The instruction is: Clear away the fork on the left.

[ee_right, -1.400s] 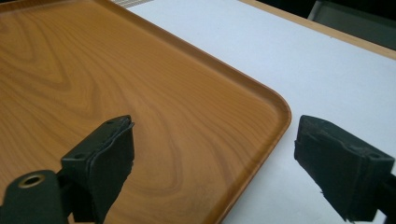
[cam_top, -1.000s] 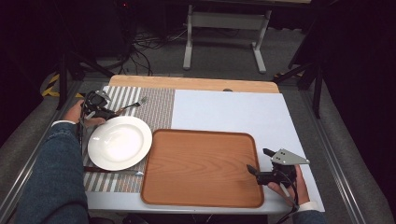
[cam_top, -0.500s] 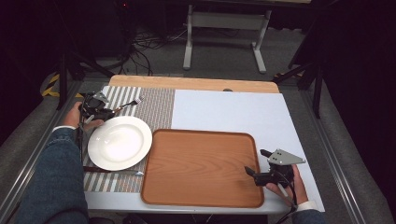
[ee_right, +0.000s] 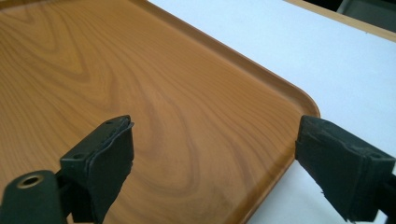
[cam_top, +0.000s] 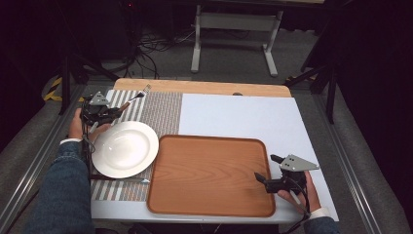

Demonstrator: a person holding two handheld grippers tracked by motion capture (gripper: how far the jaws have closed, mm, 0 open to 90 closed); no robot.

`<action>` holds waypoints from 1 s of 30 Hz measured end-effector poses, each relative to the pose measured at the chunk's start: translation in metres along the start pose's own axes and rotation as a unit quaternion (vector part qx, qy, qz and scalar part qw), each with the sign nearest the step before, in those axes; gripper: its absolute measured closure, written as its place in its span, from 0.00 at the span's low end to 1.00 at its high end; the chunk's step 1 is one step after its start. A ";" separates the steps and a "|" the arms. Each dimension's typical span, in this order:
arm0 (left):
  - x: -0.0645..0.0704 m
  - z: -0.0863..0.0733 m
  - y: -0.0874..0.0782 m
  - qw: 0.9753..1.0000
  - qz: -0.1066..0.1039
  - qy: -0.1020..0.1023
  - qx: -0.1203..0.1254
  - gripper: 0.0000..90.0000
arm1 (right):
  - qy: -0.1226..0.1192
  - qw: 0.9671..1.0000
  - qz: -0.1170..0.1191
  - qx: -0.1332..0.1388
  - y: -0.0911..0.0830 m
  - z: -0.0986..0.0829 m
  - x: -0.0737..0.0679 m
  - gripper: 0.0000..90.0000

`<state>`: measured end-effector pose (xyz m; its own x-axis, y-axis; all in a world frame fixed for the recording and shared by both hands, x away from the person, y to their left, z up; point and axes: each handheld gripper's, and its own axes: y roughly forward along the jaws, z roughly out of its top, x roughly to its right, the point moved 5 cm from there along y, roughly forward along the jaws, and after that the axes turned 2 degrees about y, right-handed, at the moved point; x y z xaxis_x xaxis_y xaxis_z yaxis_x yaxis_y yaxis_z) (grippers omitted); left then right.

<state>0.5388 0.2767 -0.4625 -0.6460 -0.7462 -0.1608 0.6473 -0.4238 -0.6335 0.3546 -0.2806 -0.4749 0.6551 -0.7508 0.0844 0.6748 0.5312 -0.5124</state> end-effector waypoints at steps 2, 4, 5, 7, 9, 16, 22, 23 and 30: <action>0.005 0.002 -0.005 1.000 0.000 -0.003 0.016 0.84 | -0.001 1.000 0.001 0.002 0.000 0.001 0.000 0.14; 0.012 0.005 -0.010 1.000 -0.002 -0.007 0.029 0.84 | -0.004 1.000 0.000 0.008 -0.002 0.002 0.000 0.14; 0.016 0.006 -0.013 0.999 -0.002 -0.007 0.031 0.84 | -0.003 1.000 -0.001 0.013 -0.003 0.004 0.000 0.14; 0.023 0.007 -0.017 0.999 -0.002 -0.005 0.037 0.84 | -0.004 1.000 -0.003 0.021 -0.004 0.006 0.000 0.14; 0.032 0.009 -0.021 0.999 -0.003 -0.003 0.046 0.84 | -0.006 1.000 -0.007 0.030 -0.007 0.008 0.000 0.14; 0.060 0.010 -0.031 0.997 -0.004 -0.014 0.075 0.84 | -0.003 0.998 -0.023 0.058 -0.014 0.013 0.002 0.14; 0.083 0.011 -0.037 0.994 -0.011 -0.023 0.106 0.84 | 0.010 0.997 -0.029 0.076 -0.018 0.016 0.004 0.14; 0.088 0.012 -0.039 0.994 -0.010 -0.017 0.108 0.84 | 0.005 0.996 -0.035 0.077 -0.018 0.016 0.004 0.14; 0.117 0.009 -0.044 0.992 -0.021 -0.007 0.124 0.84 | 0.002 0.996 -0.041 0.080 -0.021 0.012 0.001 0.14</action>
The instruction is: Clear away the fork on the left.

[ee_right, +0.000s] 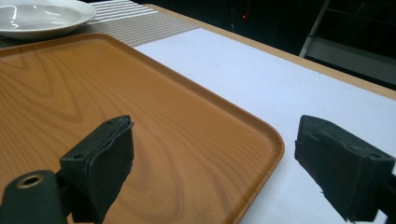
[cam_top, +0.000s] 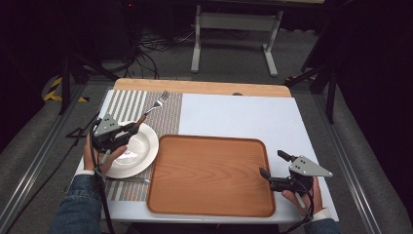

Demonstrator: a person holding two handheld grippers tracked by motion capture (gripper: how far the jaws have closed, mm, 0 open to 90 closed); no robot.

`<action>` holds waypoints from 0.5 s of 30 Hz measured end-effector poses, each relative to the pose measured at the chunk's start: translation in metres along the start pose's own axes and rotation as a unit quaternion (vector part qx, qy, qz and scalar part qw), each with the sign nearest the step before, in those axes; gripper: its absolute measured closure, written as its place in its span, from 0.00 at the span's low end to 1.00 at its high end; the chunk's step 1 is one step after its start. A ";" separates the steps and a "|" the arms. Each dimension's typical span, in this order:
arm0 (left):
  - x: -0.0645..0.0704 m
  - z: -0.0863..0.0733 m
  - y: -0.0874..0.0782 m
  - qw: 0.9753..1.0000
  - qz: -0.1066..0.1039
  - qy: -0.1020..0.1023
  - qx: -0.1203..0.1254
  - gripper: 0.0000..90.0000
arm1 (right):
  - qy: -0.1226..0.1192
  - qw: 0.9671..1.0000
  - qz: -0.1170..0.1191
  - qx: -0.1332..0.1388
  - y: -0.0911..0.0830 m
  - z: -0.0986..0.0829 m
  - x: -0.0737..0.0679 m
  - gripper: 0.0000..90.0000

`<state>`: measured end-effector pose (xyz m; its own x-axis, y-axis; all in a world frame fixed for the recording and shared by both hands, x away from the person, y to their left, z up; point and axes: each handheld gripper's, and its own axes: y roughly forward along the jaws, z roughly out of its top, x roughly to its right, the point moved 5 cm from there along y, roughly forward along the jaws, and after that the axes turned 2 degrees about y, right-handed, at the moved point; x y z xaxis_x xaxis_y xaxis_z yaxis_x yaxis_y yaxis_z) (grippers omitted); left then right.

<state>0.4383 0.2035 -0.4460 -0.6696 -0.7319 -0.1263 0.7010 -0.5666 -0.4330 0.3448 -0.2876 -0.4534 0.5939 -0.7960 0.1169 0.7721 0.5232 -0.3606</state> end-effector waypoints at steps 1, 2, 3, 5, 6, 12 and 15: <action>0.005 -0.001 -0.001 1.000 0.000 0.001 0.002 0.84 | -0.003 1.000 -0.002 0.001 -0.001 0.000 -0.001 0.14; 0.011 -0.003 -0.001 1.000 -0.002 0.002 0.006 0.84 | -0.003 1.000 -0.005 0.004 -0.003 0.000 -0.001 0.14; 0.013 -0.003 -0.001 1.000 -0.004 0.001 0.007 0.84 | -0.003 1.000 -0.006 0.008 -0.004 -0.001 -0.002 0.14; 0.019 -0.001 -0.003 1.000 -0.003 0.012 0.003 0.84 | -0.007 1.000 -0.007 0.012 -0.005 -0.001 -0.003 0.14; 0.020 0.001 -0.004 1.000 -0.003 0.012 0.007 0.84 | -0.011 1.000 -0.006 0.017 -0.005 -0.001 -0.005 0.14; 0.042 0.007 -0.010 0.999 -0.021 0.010 0.027 0.84 | -0.021 0.999 -0.007 0.040 -0.010 0.001 -0.009 0.14; 0.050 0.008 -0.011 0.999 -0.023 0.018 0.025 0.84 | -0.021 0.999 -0.009 0.048 -0.013 0.002 -0.010 0.14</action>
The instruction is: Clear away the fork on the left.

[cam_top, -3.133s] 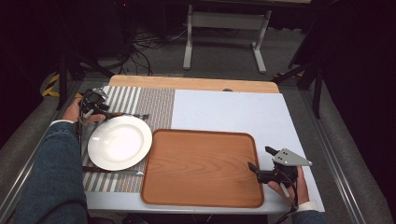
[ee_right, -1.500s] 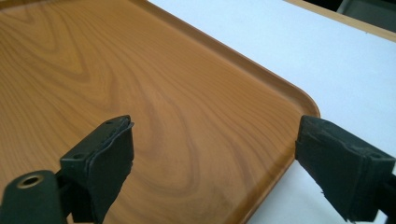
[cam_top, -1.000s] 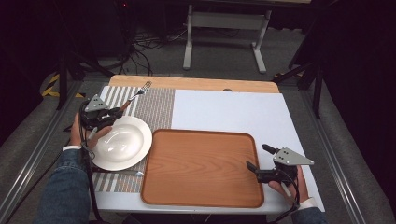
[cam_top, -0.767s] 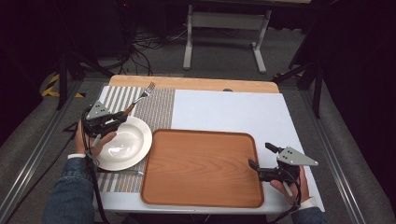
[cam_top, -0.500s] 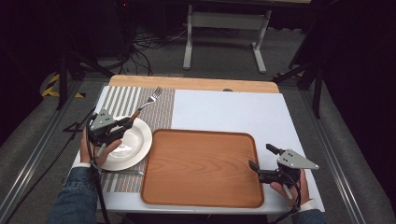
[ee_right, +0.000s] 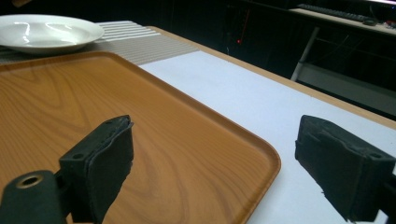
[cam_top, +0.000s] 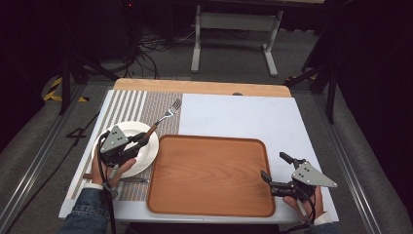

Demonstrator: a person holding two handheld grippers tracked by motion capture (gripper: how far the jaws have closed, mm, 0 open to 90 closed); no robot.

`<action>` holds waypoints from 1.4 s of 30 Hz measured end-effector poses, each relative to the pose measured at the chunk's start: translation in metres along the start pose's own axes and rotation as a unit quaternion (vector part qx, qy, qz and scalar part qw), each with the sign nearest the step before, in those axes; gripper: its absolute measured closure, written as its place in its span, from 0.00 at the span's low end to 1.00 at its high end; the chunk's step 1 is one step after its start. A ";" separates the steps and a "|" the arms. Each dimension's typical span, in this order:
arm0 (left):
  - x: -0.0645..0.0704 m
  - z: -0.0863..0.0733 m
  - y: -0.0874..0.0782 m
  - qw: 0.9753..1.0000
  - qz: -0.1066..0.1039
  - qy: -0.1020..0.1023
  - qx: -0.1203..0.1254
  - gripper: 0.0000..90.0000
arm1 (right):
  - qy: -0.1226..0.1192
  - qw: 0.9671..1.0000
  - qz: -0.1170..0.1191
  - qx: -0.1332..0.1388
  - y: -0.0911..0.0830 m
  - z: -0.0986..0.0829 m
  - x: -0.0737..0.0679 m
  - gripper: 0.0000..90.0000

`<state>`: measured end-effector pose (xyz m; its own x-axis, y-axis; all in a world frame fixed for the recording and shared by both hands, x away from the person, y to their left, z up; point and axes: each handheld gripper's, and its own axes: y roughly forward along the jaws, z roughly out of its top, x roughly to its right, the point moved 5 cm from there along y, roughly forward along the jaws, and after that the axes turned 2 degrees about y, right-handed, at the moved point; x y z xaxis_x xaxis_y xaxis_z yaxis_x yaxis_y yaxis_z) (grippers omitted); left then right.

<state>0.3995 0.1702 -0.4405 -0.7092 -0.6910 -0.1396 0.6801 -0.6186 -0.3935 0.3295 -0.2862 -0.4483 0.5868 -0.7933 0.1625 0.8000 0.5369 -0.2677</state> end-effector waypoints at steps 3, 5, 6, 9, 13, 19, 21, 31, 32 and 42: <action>0.009 0.004 -0.003 1.000 -0.007 0.002 0.010 0.84 | -0.002 1.000 -0.007 0.008 -0.003 0.001 0.000 0.14; 0.012 0.005 -0.004 1.000 -0.010 -0.001 0.013 0.84 | -0.001 1.000 -0.010 0.008 -0.003 0.001 0.000 0.14; 0.015 0.006 -0.004 1.000 -0.016 -0.001 0.016 0.84 | 0.000 1.000 -0.009 0.006 -0.003 0.000 0.000 0.14; 0.019 0.006 -0.002 0.999 -0.029 -0.004 0.016 0.84 | 0.001 1.000 -0.009 0.001 -0.002 -0.002 0.001 0.14; 0.026 0.006 0.003 0.999 -0.039 0.003 0.010 0.84 | 0.002 1.000 -0.013 -0.003 -0.003 -0.004 0.002 0.14; 0.043 0.002 0.008 0.998 -0.061 0.011 -0.004 0.84 | 0.000 1.000 -0.012 -0.003 -0.004 -0.004 0.001 0.14; 0.051 0.001 0.009 0.997 -0.073 0.012 -0.009 0.84 | -0.002 1.000 -0.012 -0.003 -0.004 -0.004 0.001 0.14; 0.075 -0.004 0.015 0.994 -0.102 0.032 -0.032 0.84 | -0.004 1.000 -0.013 -0.005 -0.003 -0.003 0.000 0.14; 0.076 -0.004 0.016 0.994 -0.102 0.033 -0.034 0.84 | -0.003 1.000 -0.013 -0.005 -0.003 -0.003 0.000 0.14; 0.100 -0.021 0.023 0.987 -0.133 0.044 -0.081 0.84 | -0.001 1.000 -0.015 -0.010 -0.003 -0.004 0.000 0.14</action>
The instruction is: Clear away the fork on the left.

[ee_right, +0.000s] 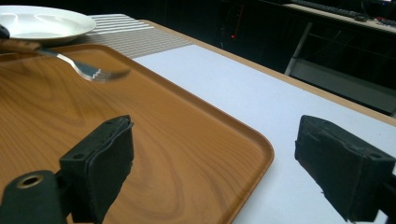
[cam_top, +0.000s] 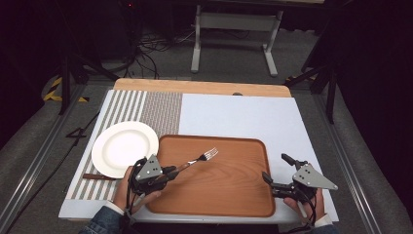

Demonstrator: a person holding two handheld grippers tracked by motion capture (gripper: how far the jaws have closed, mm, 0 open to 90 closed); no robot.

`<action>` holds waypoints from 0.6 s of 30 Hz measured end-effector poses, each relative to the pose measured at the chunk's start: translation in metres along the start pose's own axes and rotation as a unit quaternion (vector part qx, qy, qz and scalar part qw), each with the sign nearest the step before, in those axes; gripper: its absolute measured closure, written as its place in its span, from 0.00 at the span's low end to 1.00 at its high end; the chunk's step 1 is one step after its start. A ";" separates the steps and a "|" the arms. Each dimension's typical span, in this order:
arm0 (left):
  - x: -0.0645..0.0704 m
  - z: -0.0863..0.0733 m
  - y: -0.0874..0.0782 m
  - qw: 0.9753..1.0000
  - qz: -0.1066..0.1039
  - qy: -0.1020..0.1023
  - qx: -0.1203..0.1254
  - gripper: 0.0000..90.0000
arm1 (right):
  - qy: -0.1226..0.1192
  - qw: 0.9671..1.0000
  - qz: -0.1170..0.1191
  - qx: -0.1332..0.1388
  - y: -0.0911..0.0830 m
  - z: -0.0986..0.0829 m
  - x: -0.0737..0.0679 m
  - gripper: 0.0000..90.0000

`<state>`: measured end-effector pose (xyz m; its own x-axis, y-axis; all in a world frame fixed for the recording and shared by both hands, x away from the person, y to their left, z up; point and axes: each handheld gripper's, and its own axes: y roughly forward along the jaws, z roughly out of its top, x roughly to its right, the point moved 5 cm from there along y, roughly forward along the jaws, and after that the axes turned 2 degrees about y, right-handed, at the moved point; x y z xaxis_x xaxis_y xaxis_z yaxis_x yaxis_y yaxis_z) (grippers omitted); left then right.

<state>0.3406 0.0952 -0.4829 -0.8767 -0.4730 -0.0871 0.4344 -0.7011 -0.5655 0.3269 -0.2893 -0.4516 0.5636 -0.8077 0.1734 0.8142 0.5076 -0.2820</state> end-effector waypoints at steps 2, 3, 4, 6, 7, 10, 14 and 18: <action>0.003 -0.003 0.003 1.000 -0.003 0.002 -0.009 0.84 | -0.002 1.000 0.001 -0.001 0.001 0.000 0.000 0.14; 0.004 -0.004 0.003 1.000 -0.005 0.003 -0.013 0.84 | -0.002 1.000 0.001 -0.002 0.001 -0.001 0.000 0.14; 0.004 -0.005 0.004 1.000 -0.006 0.004 -0.013 0.84 | -0.001 1.000 0.002 -0.004 0.001 -0.001 0.000 0.14; 0.005 -0.005 0.004 1.000 -0.006 0.003 -0.013 0.84 | -0.001 1.000 0.002 -0.004 0.001 -0.001 -0.001 0.14; 0.005 -0.005 0.004 1.000 -0.006 0.003 -0.013 0.84 | 0.000 1.000 0.002 -0.005 0.001 -0.001 -0.001 0.14; 0.006 -0.007 0.004 1.000 -0.005 0.005 -0.015 0.84 | 0.000 1.000 0.002 -0.006 0.002 -0.002 0.000 0.14; 0.008 -0.008 0.005 1.000 -0.003 0.012 -0.020 0.84 | -0.002 1.000 0.003 -0.009 0.002 -0.002 -0.001 0.14; 0.010 -0.011 0.007 1.000 -0.002 0.011 -0.026 0.84 | -0.002 1.000 0.002 -0.009 0.002 -0.002 -0.001 0.14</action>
<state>0.3323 0.0918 -0.4967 -0.8831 -0.4576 -0.1030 0.4203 -0.6745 -0.6070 0.3278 -0.2885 -0.4545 0.5676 -0.8043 0.1759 0.8092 0.5055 -0.2995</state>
